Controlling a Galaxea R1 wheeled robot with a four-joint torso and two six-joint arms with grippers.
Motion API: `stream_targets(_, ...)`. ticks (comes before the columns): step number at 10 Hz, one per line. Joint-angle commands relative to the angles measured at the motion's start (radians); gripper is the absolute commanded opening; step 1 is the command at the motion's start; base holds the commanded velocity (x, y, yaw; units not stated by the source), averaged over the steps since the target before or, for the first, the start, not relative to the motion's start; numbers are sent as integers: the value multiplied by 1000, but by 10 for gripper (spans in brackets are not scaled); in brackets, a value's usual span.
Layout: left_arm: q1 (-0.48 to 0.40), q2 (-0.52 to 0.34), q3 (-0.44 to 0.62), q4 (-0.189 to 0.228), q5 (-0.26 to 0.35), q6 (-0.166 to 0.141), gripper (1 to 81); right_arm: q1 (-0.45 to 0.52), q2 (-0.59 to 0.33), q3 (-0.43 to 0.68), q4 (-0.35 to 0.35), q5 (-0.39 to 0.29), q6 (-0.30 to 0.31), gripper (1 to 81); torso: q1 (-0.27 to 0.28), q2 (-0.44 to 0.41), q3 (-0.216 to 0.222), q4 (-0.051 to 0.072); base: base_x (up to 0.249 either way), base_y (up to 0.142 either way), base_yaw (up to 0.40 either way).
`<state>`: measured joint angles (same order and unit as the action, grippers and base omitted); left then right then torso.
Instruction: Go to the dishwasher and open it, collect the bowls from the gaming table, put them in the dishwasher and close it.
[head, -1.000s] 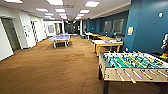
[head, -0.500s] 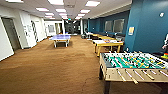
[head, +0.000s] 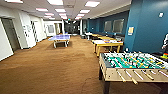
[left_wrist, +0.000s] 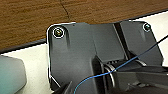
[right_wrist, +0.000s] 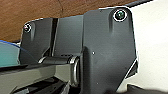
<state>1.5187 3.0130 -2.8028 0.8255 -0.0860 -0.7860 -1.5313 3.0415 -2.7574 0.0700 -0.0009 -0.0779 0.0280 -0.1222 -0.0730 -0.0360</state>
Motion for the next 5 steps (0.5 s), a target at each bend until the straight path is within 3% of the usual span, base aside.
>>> stream_targets(1,-53,-9,-8,-2,40,-1,811,55,3,3,-4,-57,-2,811,0,0,0,0,76,0,0)
stream_targets(5,-53,-9,-8,-2,40,-1,811,55,3,4,-4,-57,-2,811,-2,0,0,0,103,0,0)
